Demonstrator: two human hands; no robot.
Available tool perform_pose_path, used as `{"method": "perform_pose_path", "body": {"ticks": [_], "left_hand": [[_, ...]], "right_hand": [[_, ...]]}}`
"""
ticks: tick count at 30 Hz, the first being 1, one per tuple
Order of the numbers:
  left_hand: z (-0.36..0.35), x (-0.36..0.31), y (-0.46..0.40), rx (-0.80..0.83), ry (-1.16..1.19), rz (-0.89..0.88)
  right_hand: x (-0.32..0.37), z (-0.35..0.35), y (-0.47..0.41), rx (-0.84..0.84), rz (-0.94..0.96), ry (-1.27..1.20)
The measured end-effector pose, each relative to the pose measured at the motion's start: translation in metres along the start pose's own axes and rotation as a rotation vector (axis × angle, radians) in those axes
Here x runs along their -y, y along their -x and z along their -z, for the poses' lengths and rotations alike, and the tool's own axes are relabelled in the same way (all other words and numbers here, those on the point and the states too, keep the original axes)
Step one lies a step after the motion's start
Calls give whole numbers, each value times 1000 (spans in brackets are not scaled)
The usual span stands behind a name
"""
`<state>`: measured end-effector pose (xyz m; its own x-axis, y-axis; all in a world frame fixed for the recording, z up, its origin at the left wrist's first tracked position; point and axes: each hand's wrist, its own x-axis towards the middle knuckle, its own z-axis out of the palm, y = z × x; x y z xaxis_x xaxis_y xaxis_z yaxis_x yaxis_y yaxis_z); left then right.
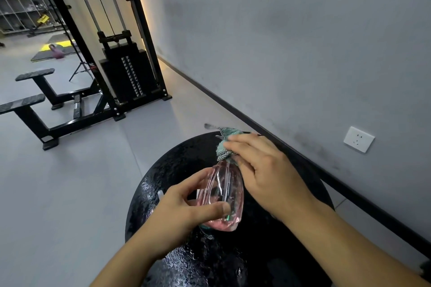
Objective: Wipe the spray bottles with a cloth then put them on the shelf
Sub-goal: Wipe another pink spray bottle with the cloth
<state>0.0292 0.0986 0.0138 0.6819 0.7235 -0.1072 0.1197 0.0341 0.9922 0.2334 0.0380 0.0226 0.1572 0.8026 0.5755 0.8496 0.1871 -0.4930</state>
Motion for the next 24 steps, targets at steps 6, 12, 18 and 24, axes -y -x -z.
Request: {"method": "perform_pose_path", "body": {"ticks": [6,12,18,24], "left_hand": [[9,3,-1,1,1,-17],[13,6,-5,-42,142,-43],[21,6,-5,1,135,-36],[18,8,-6,5,116,-68]], "right_hand": [[-17,10,-6,-97,-130,32],[-14,7,-2,-6,-164,20],[-11,8,-1,3,-182,-9],[-11,9,0,3,-224,-9]]}}
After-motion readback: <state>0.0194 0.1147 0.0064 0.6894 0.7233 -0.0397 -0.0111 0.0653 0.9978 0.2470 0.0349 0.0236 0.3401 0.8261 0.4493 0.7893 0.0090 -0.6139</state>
